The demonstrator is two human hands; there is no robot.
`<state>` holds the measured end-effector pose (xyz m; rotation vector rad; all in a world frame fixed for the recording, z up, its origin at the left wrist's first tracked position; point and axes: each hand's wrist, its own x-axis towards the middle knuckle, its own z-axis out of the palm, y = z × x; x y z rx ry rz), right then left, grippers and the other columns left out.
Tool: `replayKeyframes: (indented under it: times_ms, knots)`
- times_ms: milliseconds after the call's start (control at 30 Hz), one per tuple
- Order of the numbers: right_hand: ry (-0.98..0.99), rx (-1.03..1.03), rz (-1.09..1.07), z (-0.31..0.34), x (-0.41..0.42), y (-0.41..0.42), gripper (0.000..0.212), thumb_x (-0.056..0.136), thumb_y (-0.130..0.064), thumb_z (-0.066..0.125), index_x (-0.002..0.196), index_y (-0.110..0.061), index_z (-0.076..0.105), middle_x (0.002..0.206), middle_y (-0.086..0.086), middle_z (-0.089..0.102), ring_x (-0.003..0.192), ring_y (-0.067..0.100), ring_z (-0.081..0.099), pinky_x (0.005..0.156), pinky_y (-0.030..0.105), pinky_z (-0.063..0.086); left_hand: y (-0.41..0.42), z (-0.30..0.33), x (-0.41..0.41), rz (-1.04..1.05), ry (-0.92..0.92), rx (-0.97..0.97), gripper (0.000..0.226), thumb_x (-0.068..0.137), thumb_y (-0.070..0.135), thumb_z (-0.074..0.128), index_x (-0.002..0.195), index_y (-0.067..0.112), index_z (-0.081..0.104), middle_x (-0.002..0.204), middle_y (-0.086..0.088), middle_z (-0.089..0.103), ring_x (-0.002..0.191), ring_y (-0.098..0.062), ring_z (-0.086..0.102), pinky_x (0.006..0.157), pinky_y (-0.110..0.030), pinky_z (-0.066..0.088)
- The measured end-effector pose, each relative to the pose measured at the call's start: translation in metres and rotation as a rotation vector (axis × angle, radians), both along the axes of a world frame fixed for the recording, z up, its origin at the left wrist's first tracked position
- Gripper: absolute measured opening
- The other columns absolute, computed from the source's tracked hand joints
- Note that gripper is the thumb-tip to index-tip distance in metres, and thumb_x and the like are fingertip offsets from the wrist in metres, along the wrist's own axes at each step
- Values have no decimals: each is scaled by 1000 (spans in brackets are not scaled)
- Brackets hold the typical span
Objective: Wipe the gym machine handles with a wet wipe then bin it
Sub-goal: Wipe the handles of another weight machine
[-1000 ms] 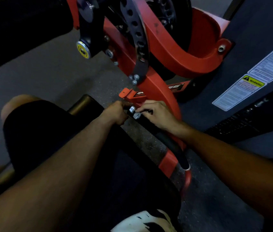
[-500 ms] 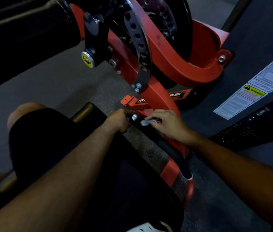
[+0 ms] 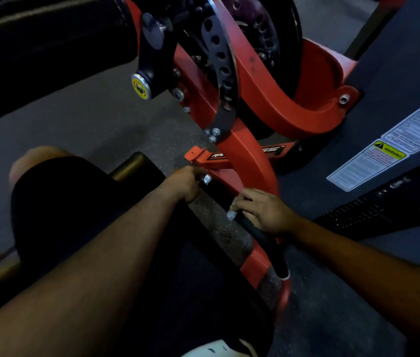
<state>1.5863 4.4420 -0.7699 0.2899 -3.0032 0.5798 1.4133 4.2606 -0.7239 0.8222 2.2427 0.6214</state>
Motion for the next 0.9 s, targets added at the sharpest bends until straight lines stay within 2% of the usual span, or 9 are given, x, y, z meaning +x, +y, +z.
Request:
replayKeyframes:
  times_ms: [100,300,400,533,600,667,767,833,900]
  knots:
    - [-61,85,13,6,3,4,18,90,-12,65,106,-19,69,99,0,59,87,19,61,69,33,53,0,-1,0,-20,16,-39,57,95,-4,56,147,20,51,138,-10,63,113,-28,67,67,-19,42]
    - [76,217,17,26,-44,-23,18,96,-27,55,110,-19,64,102,1,56,91,23,62,68,40,55,4,0,1,-42,15,-62,49,95,4,63,142,14,55,137,-11,63,124,-28,61,89,-29,46]
    - [94,300,24,21,-70,-40,13,91,-23,63,102,-16,64,99,5,55,84,25,59,58,41,55,2,1,1,-55,20,-76,45,98,10,62,142,12,54,137,-16,63,124,-31,61,90,-32,44]
    - [9,393,128,13,-63,-36,9,89,-21,67,97,-18,65,107,4,55,83,23,56,59,38,54,-1,1,-1,-77,18,-85,46,94,1,62,139,11,58,134,-13,65,123,-28,61,86,-26,42]
    - [-17,431,150,11,-49,-30,8,90,-22,69,96,-20,65,103,1,52,80,21,54,55,38,54,-3,1,-1,-95,27,-101,48,93,-4,60,138,12,59,134,-12,65,122,-26,61,85,-24,42]
    - [-46,437,161,11,-34,-26,7,95,-26,62,97,-20,64,99,1,51,81,22,54,56,41,55,-2,0,0,-99,49,-122,52,91,-4,60,139,15,58,133,-11,66,121,-26,62,86,-25,44]
    - [-188,433,141,4,-15,-25,37,101,-36,33,106,-16,64,107,5,52,91,25,54,68,46,56,-3,-3,-1,-99,67,-138,55,91,-2,59,142,18,56,135,-9,65,123,-26,61,92,-27,46]
    - [-208,411,114,-2,-4,-24,55,97,-41,17,107,-14,64,107,7,53,90,27,54,67,46,56,-3,-5,-2,-111,75,-146,57,91,-1,59,145,18,54,138,-10,63,125,-27,60,98,-30,48]
    - [-222,364,94,-5,3,-22,58,92,-42,16,106,-14,65,104,8,55,86,28,56,66,45,56,-2,-7,-2,-123,86,-151,56,91,1,58,145,17,53,139,-11,63,127,-28,59,101,-33,48]
